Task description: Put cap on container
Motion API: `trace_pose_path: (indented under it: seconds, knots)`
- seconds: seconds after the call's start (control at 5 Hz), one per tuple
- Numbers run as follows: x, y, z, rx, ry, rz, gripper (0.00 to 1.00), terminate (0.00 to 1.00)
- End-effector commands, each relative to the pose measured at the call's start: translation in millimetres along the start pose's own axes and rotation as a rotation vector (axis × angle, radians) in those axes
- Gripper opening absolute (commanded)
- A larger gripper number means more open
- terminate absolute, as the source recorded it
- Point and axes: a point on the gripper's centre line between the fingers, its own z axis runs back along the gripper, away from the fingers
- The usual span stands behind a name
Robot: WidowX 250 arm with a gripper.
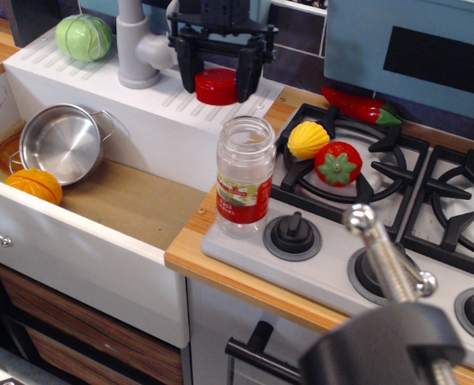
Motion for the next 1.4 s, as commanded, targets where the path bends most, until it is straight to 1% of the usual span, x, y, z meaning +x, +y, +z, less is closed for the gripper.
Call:
trace_pose_path:
  seconds: [0.0,0.2,0.4,0.6,0.8,1.0,1.2]
  knots:
    - [-35.4,-25.4,59.4,-0.059,-0.079,-0.069,0.0,0.0]
    - [-49.1,-43.1,63.0,-0.055,-0.068,-0.072,0.0,0.0]
    - [-62.1,-50.0,62.6,-0.073,-0.078,-0.096,0.0,0.0]
    - [-75.8,-54.4,60.3,-0.075,-0.078,-0.137,0.0,0.0]
    - [-83.6,-52.0,57.6,-0.053,-0.077,-0.165,0.0,0.0]
    - [-87.6,-44.2,52.9,-0.043,-0.078,-0.184,0.0,0.0]
    - [-95.3,-47.3,47.4,-0.043,-0.085,-0.197,0.0,0.0]
